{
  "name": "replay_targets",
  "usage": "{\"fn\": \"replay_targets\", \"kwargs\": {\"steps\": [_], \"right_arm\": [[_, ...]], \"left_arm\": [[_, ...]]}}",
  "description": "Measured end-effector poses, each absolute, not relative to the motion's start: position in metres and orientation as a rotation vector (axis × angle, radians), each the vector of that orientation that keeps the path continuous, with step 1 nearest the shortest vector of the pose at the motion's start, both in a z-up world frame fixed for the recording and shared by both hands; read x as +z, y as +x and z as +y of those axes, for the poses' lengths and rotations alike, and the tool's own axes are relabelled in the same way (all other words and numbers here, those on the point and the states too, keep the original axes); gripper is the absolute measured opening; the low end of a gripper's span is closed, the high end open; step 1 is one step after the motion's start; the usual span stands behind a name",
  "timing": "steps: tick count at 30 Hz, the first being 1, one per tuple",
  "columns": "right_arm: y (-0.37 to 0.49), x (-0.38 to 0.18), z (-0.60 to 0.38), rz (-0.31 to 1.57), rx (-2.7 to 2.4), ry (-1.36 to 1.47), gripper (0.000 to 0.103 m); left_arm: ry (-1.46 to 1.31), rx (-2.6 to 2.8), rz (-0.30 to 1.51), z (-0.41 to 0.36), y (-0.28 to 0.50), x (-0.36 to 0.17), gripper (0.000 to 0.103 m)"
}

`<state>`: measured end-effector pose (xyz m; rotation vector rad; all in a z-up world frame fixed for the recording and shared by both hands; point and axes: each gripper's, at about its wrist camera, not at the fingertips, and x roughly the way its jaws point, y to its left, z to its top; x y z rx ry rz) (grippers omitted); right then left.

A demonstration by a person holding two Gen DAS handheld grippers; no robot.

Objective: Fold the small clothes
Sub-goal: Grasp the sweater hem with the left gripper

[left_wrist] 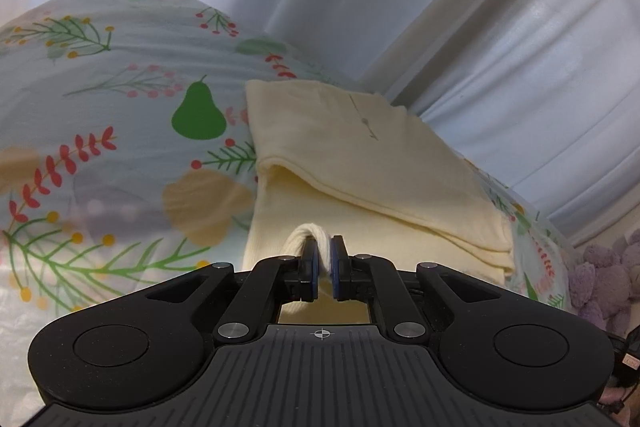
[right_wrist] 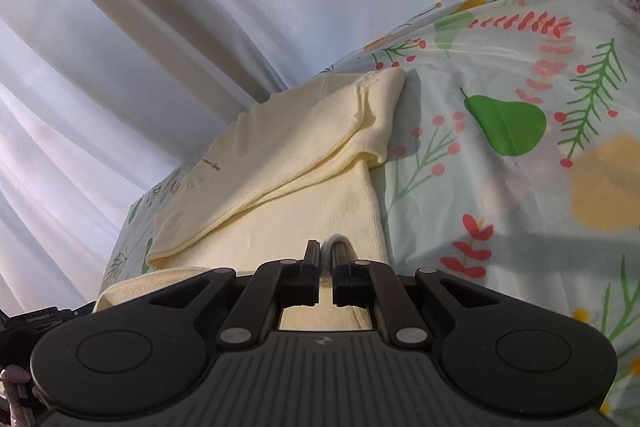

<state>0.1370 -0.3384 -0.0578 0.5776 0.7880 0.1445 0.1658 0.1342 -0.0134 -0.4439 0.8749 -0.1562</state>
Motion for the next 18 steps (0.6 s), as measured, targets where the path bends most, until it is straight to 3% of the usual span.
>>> {"fn": "replay_targets", "kwargs": {"steps": [6,10,13,18], "right_arm": [[0.165,-0.069,-0.316,0.783,0.11,0.387,0.005],[0.168,-0.07,-0.315,0.788,0.104,0.362,0.007],[0.162,-0.062,-0.321,0.739,0.074,0.361,0.02],[0.153,-0.061,-0.321,0.726,0.099,0.256,0.033]], "left_arm": [[-0.361,-0.097,0.937,0.124,0.197,-0.049,0.008],[-0.416,-0.091,0.952,0.135,0.2,-0.058,0.014],[-0.419,-0.06,0.937,0.147,0.2,-0.054,0.027],[-0.342,-0.063,0.851,0.157,0.194,-0.042,0.031]]}}
